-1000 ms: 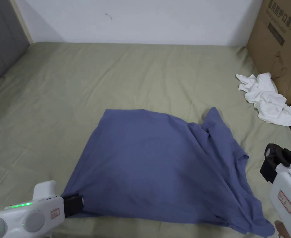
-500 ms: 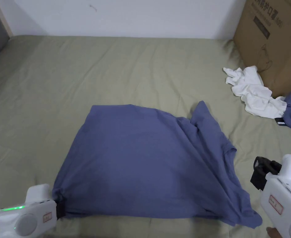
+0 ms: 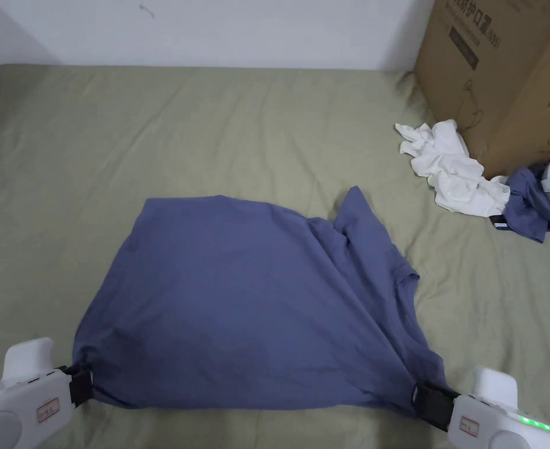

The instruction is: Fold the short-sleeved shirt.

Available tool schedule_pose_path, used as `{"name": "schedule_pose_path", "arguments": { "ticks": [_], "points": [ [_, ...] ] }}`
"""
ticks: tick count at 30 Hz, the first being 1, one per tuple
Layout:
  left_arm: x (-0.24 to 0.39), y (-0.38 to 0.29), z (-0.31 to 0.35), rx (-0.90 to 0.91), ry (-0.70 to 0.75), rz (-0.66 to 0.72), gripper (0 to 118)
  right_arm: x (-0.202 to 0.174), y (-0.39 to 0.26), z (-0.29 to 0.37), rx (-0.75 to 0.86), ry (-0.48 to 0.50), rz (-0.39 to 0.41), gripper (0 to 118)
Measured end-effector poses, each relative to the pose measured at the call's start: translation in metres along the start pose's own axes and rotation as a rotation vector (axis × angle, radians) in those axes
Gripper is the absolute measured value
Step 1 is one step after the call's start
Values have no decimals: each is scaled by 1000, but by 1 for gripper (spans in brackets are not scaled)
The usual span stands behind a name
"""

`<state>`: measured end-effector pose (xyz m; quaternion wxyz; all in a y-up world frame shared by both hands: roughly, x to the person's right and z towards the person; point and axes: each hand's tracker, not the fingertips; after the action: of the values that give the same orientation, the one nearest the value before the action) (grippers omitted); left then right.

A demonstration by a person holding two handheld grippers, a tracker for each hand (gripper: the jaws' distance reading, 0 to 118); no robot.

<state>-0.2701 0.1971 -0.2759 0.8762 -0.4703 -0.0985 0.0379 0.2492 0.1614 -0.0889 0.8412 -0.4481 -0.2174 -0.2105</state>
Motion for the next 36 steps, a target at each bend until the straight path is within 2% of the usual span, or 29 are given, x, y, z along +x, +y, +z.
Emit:
{"name": "schedule_pose_path", "arguments": {
  "ticks": [3,5,7,13,21,28,36],
  "points": [
    [2,0,-3,-5,-1,3,10,2,1,-4,-21,42,-26,38],
    [3,0,-3,-6,-2,4,10,-1,1,-5,-42,76,-22,26],
    [2,0,-4,-3,-6,9,10,-6,0,-1,-13,68,-12,13],
    [-3,10,-1,31,-29,60,10,-14,14,28,94,76,13,11],
    [-1,60,-3,110,-78,114,10,-49,79,45,213,110,63,11],
    [13,115,-31,138,-39,72,10,-72,131,17,242,90,67,10],
    [19,134,-87,46,11,52,10,-74,161,-43,183,52,45,10]
  ]
}}
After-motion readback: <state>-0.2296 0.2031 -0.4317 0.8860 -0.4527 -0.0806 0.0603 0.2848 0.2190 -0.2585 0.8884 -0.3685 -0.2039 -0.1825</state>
